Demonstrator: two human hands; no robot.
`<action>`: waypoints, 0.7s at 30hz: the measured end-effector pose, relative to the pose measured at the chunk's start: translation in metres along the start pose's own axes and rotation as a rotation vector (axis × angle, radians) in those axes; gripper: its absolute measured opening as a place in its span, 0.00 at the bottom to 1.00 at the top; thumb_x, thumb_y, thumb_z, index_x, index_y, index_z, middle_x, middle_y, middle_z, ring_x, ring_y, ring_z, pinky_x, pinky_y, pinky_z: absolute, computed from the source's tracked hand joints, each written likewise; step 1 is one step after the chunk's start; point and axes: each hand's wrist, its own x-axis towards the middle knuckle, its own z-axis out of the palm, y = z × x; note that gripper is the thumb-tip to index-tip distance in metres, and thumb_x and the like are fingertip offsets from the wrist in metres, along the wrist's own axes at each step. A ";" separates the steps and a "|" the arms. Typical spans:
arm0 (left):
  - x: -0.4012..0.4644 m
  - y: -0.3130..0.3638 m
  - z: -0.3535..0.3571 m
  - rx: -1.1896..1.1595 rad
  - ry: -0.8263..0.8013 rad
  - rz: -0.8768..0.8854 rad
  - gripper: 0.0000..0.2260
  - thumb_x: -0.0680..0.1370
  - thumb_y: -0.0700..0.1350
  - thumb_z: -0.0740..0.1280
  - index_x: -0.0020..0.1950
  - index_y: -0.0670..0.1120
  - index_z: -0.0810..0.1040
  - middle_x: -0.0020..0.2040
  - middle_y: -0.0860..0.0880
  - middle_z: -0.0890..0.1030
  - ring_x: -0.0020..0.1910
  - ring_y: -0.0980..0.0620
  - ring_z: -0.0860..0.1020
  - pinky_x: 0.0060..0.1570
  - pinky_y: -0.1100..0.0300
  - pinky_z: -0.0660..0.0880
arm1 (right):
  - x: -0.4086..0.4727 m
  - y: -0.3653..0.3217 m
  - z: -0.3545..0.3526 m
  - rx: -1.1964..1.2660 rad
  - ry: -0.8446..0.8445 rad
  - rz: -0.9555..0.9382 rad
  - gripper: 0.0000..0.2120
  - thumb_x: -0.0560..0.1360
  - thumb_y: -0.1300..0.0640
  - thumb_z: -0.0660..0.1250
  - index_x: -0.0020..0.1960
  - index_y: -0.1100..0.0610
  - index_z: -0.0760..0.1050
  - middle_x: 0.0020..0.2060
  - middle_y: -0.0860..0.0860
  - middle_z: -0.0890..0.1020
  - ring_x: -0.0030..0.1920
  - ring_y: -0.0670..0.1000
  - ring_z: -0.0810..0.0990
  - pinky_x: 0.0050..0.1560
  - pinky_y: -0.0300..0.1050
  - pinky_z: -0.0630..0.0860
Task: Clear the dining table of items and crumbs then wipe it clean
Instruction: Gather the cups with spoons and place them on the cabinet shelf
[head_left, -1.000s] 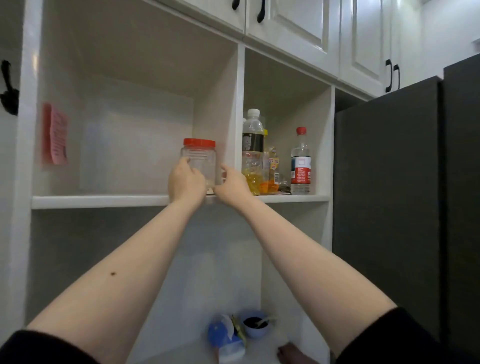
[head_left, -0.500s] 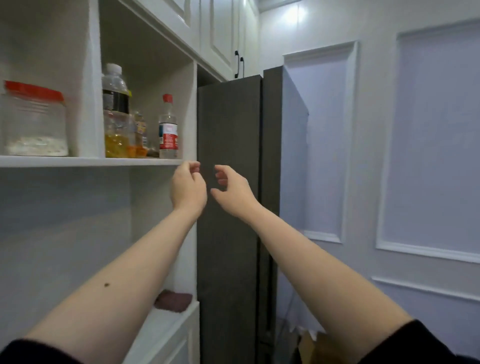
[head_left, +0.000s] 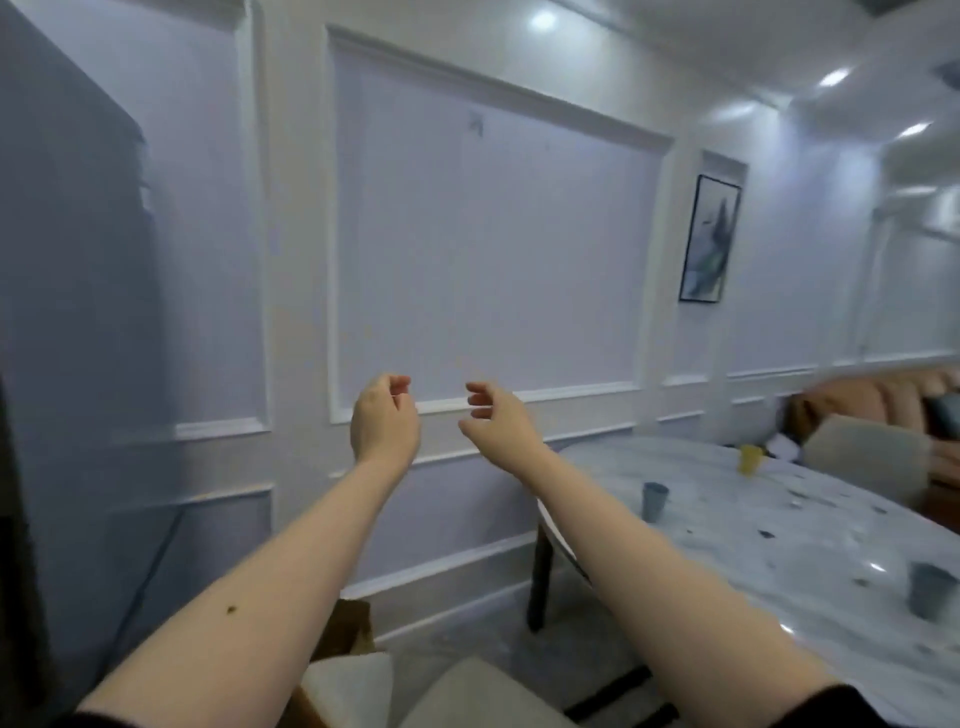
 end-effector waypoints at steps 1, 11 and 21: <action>-0.012 0.009 0.026 -0.033 -0.040 0.007 0.12 0.77 0.37 0.58 0.57 0.41 0.77 0.56 0.43 0.80 0.56 0.43 0.77 0.55 0.57 0.71 | -0.004 0.017 -0.021 -0.013 0.028 0.028 0.23 0.75 0.64 0.64 0.69 0.59 0.66 0.61 0.56 0.74 0.59 0.53 0.75 0.56 0.42 0.72; -0.146 0.123 0.263 -0.256 -0.391 -0.003 0.11 0.78 0.39 0.58 0.56 0.43 0.76 0.56 0.44 0.80 0.55 0.45 0.77 0.53 0.55 0.72 | -0.064 0.175 -0.243 -0.174 0.271 0.303 0.22 0.75 0.62 0.65 0.68 0.58 0.66 0.60 0.55 0.74 0.58 0.53 0.75 0.60 0.48 0.74; -0.227 0.168 0.391 -0.323 -0.636 -0.034 0.12 0.78 0.37 0.57 0.60 0.42 0.75 0.58 0.44 0.79 0.56 0.47 0.76 0.51 0.61 0.69 | -0.115 0.270 -0.351 -0.247 0.405 0.530 0.22 0.76 0.60 0.65 0.69 0.56 0.66 0.61 0.52 0.74 0.57 0.50 0.75 0.51 0.41 0.74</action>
